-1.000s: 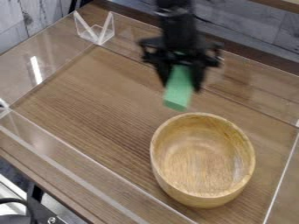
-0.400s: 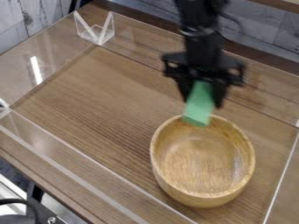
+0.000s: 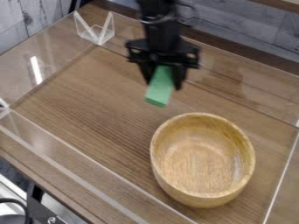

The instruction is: Move green stick from inside the wooden bowl to the table next to it

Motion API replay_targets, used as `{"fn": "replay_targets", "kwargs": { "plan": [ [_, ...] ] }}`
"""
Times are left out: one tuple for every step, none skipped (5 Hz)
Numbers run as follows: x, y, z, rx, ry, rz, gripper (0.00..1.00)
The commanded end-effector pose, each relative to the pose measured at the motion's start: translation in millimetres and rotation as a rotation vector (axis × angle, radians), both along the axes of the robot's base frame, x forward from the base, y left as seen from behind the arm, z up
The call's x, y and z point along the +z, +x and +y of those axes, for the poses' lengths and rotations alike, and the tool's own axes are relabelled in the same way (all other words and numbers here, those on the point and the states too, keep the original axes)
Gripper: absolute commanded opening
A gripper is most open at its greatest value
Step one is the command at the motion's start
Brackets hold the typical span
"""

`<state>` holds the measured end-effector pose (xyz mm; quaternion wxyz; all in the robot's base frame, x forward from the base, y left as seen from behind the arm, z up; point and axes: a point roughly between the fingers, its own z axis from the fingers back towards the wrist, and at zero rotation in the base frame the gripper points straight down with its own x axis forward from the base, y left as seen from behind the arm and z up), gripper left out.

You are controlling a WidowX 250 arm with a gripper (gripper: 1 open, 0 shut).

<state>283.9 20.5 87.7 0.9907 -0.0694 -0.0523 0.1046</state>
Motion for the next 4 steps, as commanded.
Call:
{"fn": "replay_targets", "kwargs": {
  "plan": [
    [5.8, 5.0, -37, -0.058, -0.002, -0.043, 0.00],
    [1.2, 4.8, -71, -0.097, -0.008, -0.049, 0.00],
    [0.4, 9.6, -32, -0.060, 0.016, -0.066, 0.00],
    [-1.5, 11.8, 5, -0.031, 0.033, -0.076, 0.00]
  ]
}}
